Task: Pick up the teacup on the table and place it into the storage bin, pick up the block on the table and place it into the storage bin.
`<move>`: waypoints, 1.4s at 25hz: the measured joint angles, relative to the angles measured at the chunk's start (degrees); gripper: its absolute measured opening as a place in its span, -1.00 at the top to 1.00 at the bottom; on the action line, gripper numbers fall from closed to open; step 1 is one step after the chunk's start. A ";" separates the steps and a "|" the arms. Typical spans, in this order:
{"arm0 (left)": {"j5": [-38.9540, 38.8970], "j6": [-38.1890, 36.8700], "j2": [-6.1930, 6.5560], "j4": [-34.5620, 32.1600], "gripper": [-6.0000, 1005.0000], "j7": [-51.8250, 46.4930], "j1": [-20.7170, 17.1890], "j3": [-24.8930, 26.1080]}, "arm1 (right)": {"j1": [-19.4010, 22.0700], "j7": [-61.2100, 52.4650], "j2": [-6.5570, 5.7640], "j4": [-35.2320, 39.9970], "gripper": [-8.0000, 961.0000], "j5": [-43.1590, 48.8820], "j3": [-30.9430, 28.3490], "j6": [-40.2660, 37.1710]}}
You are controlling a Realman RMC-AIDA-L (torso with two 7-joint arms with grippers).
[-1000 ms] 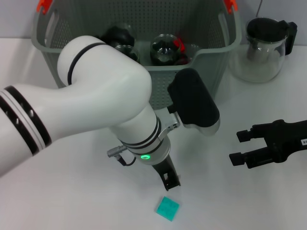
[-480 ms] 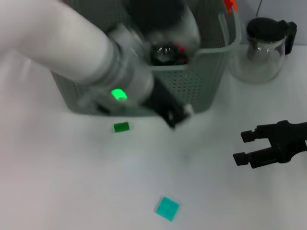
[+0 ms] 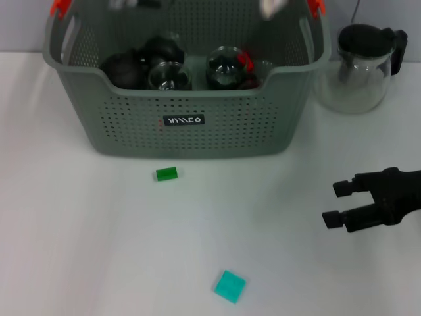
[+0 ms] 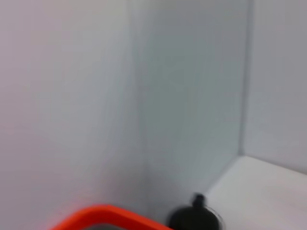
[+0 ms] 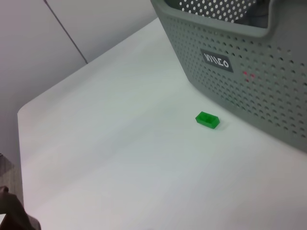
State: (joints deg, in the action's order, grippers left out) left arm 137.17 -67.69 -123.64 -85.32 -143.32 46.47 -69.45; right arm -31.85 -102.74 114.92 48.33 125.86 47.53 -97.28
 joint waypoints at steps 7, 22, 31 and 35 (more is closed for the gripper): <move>0.11 4.36 1.66 8.13 0.24 0.41 3.78 2.18 | -0.16 0.00 0.03 0.21 -0.95 0.02 0.20 -0.45; -5.17 -34.98 -1.12 -17.14 -0.72 20.80 -17.42 -19.74 | -0.78 -0.58 -0.05 0.09 -0.95 1.25 -0.14 0.41; 2.27 -30.21 -1.09 -5.24 -0.88 25.03 -13.89 -30.76 | -1.07 -1.43 0.26 0.08 -0.95 2.02 -0.16 0.54; 7.04 -25.26 -1.08 -1.40 -0.86 27.18 -12.95 -35.92 | -1.13 -1.66 0.46 0.01 -0.95 2.02 -0.10 0.53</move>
State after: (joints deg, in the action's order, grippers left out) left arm 144.21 -92.95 -124.73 -86.71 -116.14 33.51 -105.36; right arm -32.98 -104.40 115.39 48.35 127.89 47.43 -96.75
